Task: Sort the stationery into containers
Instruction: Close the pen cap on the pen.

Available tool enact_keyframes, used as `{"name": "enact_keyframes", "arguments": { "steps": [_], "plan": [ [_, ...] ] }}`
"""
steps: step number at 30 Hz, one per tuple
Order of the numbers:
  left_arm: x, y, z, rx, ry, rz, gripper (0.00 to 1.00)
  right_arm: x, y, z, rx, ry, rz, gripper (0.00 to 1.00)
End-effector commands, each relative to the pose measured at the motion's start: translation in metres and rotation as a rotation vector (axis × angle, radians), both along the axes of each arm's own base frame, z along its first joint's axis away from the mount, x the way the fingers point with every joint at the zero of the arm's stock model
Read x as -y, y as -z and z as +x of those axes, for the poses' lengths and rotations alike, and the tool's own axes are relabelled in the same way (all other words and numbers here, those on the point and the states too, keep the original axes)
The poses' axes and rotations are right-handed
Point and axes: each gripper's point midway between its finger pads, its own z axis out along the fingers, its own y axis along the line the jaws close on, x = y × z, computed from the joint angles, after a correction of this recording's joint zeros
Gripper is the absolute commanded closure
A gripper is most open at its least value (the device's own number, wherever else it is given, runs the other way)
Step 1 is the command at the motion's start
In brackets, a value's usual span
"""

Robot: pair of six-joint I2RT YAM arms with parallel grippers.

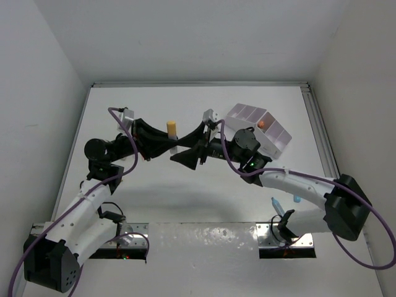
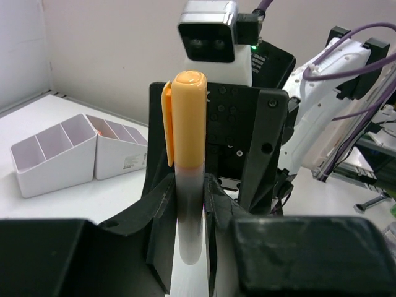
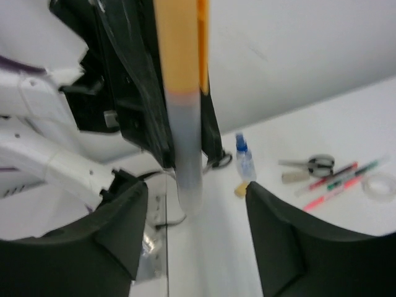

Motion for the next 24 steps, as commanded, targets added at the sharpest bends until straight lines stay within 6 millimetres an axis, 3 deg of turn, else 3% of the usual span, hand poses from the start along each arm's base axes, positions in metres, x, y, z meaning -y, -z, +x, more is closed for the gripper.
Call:
{"name": "enact_keyframes", "arguments": {
  "steps": [1, 3, 5, 9, 11, 13, 14, 15, 18, 24],
  "plan": [
    [0.001, -0.012, -0.011, 0.112, 0.028, 0.025, 1.00, 0.013, -0.006, -0.007, 0.032, -0.019, -0.084, 0.35],
    [0.002, -0.009, -0.014, 0.160, 0.047, 0.061, 1.00, 0.027, 0.004, -0.003, 0.050, 0.000, -0.165, 0.24],
    [0.003, -0.006, -0.016, 0.195, 0.058, 0.081, 1.00, 0.048, 0.001, 0.001, 0.072, 0.042, -0.248, 0.24],
    [0.004, 0.000, -0.017, 0.207, 0.075, 0.099, 1.00, 0.063, -0.037, 0.001, 0.163, 0.073, -0.281, 0.40],
    [0.004, 0.000, -0.017, 0.236, 0.077, 0.107, 1.00, 0.058, -0.050, 0.004, 0.187, 0.073, -0.278, 0.38],
    [0.004, 0.001, -0.016, 0.233, 0.078, 0.114, 1.00, 0.051, -0.061, 0.007, 0.210, 0.071, -0.247, 0.26],
    [0.004, 0.001, -0.017, 0.229, 0.081, 0.117, 1.00, 0.044, -0.056, 0.013, 0.199, 0.066, -0.254, 0.24],
    [0.004, 0.000, -0.017, 0.231, 0.082, 0.118, 1.00, 0.039, -0.065, 0.014, 0.217, 0.059, -0.233, 0.23],
    [0.004, 0.000, -0.019, 0.228, 0.086, 0.121, 1.00, 0.024, -0.066, 0.019, 0.216, 0.033, -0.229, 0.23],
    [0.004, -0.001, -0.019, 0.225, 0.082, 0.116, 1.00, 0.008, -0.067, 0.013, 0.207, -0.035, -0.204, 0.34]
  ]
}}
